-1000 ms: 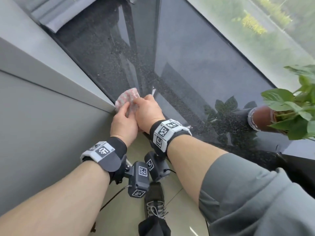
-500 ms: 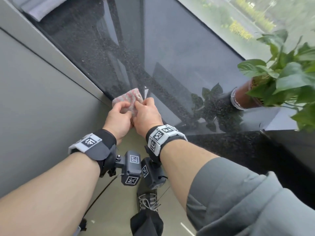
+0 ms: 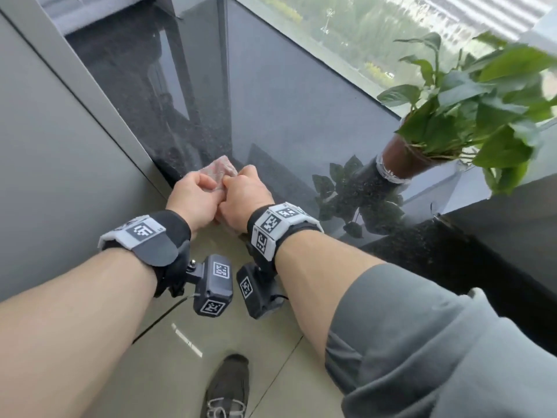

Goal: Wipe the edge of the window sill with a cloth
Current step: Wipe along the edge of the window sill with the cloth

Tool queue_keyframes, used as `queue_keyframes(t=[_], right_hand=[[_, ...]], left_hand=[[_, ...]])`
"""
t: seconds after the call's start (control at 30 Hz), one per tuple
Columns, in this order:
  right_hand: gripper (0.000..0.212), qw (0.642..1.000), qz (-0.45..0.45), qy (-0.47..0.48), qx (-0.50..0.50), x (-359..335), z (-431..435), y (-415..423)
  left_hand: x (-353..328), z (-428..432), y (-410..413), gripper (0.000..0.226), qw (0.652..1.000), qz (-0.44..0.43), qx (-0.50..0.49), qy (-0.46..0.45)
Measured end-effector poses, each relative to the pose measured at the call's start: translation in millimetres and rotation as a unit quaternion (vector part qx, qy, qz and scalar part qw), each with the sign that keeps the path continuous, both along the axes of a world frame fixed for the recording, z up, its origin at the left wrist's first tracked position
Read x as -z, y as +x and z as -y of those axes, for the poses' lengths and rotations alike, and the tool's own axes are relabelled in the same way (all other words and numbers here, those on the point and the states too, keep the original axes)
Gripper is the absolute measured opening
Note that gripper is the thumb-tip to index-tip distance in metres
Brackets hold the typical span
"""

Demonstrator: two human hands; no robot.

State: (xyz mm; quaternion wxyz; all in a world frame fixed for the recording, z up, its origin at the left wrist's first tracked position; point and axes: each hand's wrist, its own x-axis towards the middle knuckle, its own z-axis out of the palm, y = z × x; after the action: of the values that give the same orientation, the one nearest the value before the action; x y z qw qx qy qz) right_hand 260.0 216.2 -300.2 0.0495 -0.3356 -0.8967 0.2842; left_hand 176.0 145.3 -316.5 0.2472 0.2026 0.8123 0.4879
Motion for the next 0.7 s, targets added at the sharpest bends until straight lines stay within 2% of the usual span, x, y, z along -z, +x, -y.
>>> queue_keyframes(t=[0.1, 0.17, 0.37, 0.53, 0.7], right_hand=[[0.037, 1.0, -0.005, 0.01, 0.011, -16, -16, 8], [0.035, 1.0, 0.001, 0.018, 0.01, -24, -24, 13], [0.042, 0.996, -0.064, 0.012, 0.064, -20, -33, 61], [0.02, 0.997, 0.044, -0.01, 0.064, -15, -47, 104], [0.023, 0.993, 0.037, -0.067, 0.084, -5, -41, 135]], left_hand=[[-21, -13, 10, 0.041, 1.0, -0.007, 0.026, 0.008], [-30, -19, 17, 0.039, 0.999, -0.011, 0.027, 0.024], [-32, -40, 60, 0.036, 0.999, 0.004, 0.04, 0.027], [-21, -53, 106, 0.034, 0.998, 0.026, 0.045, 0.019], [-6, -52, 132, 0.037, 0.997, 0.037, 0.061, -0.003]])
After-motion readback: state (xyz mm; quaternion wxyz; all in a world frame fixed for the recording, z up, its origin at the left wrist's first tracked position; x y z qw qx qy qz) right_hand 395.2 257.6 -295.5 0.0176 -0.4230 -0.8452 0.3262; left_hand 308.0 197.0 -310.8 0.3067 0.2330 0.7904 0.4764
